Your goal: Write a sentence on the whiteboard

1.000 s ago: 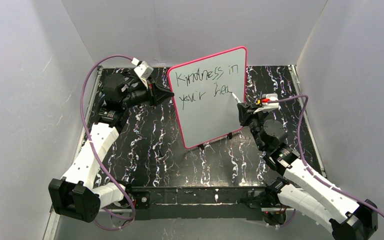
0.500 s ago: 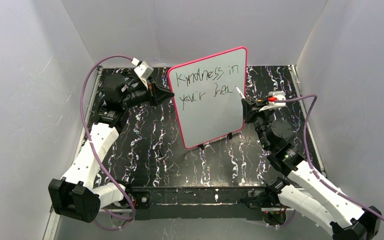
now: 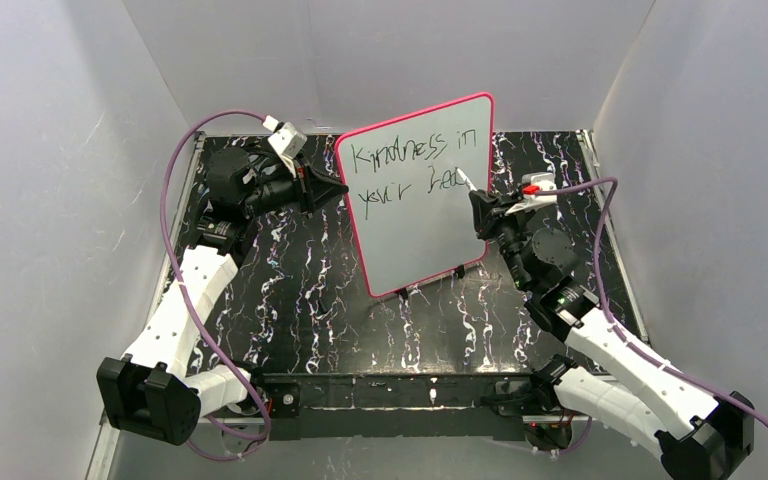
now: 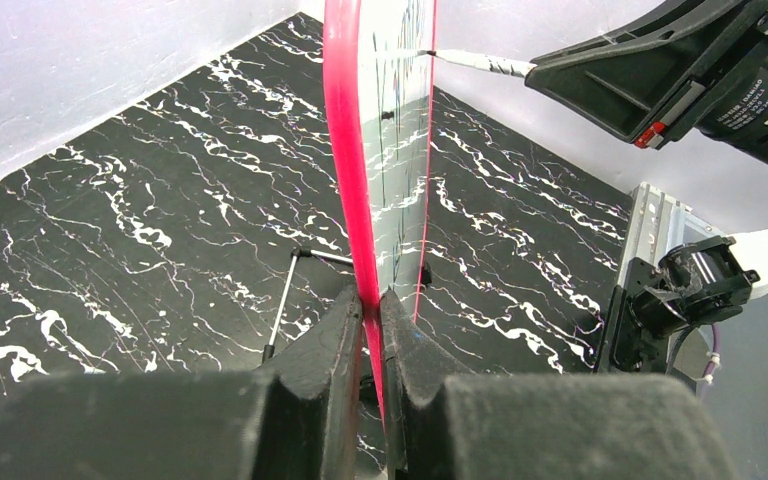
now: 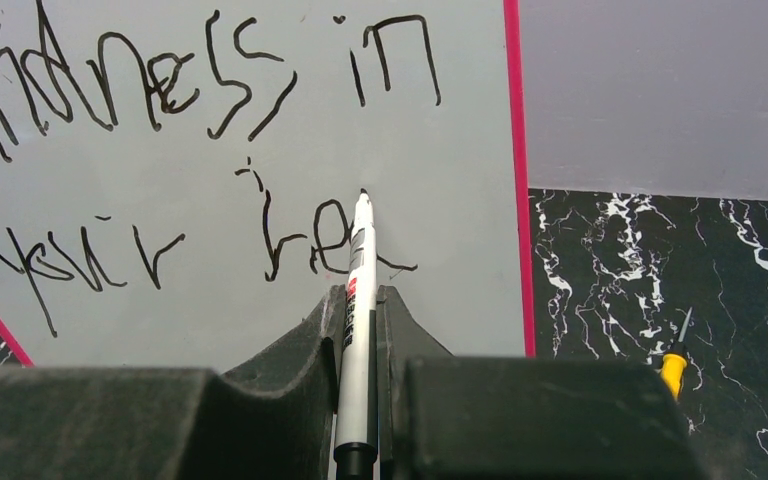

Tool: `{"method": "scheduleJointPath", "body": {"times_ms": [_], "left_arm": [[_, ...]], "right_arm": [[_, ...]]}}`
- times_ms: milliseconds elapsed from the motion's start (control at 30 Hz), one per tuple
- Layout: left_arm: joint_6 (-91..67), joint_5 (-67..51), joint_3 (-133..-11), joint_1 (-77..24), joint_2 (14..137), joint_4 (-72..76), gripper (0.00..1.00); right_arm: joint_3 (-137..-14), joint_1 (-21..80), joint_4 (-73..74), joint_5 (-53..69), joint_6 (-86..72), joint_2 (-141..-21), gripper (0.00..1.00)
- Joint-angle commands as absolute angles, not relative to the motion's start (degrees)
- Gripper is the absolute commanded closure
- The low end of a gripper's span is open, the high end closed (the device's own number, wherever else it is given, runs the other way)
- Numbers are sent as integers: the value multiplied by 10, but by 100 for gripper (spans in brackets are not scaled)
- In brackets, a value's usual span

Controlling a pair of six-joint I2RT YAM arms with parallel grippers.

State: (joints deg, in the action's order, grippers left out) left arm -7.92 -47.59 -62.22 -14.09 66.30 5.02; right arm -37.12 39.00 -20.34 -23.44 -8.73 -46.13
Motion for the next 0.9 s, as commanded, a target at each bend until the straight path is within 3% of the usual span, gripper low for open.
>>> {"method": "scheduleJointPath", "body": {"times_ms": [0,867], "left_arm": [[-76,-497,-615,-147,651,33,100],[-77,-498,-616,-147,651,33,100]], "right_arm": [[-394,387,-243,-248,-76,-463,99],[-334,385,-155,-262,-126,-432,99]]}}
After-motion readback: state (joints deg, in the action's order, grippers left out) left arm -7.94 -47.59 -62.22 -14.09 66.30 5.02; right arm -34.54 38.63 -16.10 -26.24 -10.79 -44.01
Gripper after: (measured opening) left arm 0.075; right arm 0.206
